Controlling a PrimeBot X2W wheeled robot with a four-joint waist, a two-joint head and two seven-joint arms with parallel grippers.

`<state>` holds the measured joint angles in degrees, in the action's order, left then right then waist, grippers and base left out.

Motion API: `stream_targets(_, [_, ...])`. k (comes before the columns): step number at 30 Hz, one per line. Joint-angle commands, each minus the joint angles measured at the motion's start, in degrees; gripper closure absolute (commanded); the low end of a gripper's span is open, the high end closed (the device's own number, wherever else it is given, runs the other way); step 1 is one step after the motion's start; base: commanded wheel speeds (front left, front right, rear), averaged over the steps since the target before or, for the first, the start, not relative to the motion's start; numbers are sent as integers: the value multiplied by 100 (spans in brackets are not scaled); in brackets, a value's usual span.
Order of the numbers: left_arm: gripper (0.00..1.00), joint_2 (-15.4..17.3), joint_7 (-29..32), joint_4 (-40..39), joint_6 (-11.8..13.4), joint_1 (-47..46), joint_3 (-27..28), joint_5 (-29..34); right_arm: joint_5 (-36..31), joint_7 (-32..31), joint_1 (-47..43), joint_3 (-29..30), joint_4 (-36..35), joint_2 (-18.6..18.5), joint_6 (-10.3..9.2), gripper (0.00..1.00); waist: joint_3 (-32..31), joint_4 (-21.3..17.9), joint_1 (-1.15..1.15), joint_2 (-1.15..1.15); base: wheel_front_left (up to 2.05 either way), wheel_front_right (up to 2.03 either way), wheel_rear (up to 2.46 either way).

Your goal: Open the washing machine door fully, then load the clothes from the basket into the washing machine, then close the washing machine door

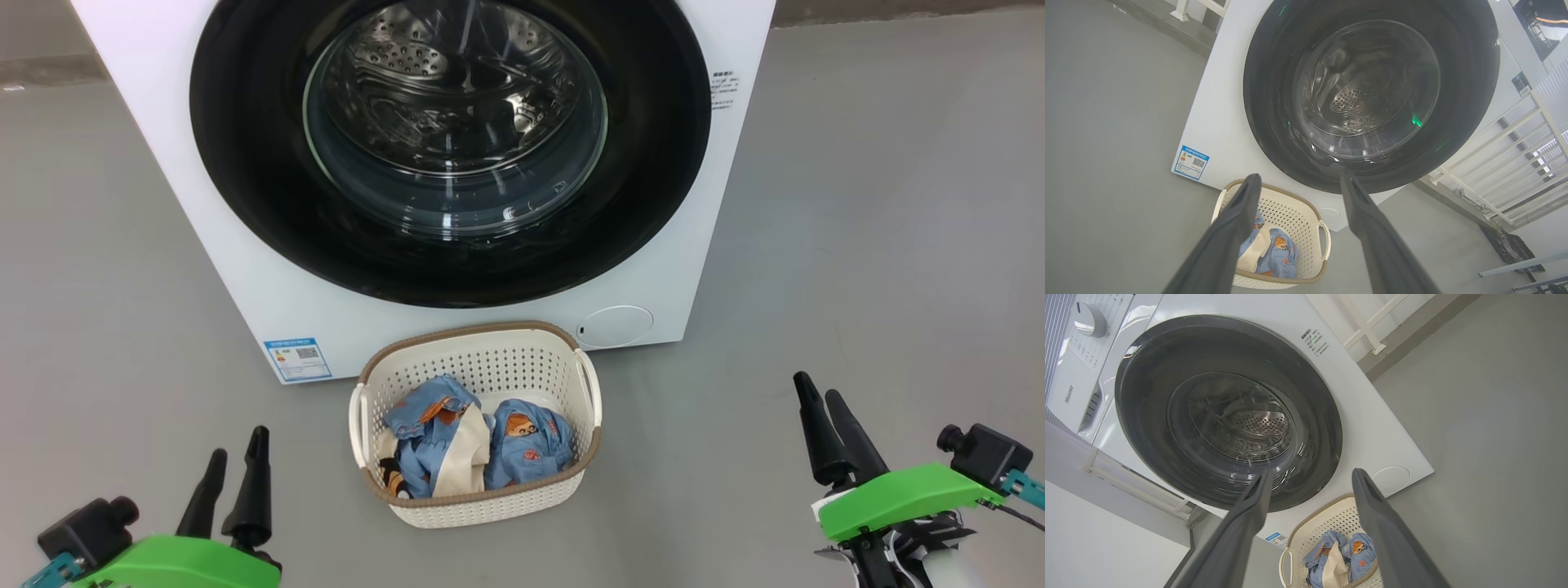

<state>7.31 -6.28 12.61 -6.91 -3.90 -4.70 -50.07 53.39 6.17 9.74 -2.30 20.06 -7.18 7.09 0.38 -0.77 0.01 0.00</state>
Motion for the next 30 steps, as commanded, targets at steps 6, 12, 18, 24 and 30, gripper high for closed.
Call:
stream_targets(6, [0, 215, -175, -159, -41, -345, 50, 751, -635, 114, 390, -158, -109, -87, 27, 0, 7, -10, -1, 0, 0, 0, 0])
stream_targets(12, [0, 285, -277, -160, -43, -385, -29, 1296, -1107, 136, 453, -202, -92, -110, 29, 0, 6, -2, -1, 0, 0, 0, 0])
stream_targets(18, [0, 346, -394, -127, -46, -400, -72, 1877, -1785, 155, 530, -286, -60, -159, 31, 0, 20, 4, -1, 0, 0, 0, 0])
stream_targets(24, [0, 337, -479, 17, -27, -424, -17, 2254, -2281, 207, 587, -318, -37, -187, 33, 0, 19, 2, -1, 0, 0, 0, 0])
stream_targets(30, [0, 355, -580, 142, 6, -485, 5, 2794, -2875, 271, 612, -241, 39, -146, 34, 0, 1, 1, -1, 0, 0, 0, 0])
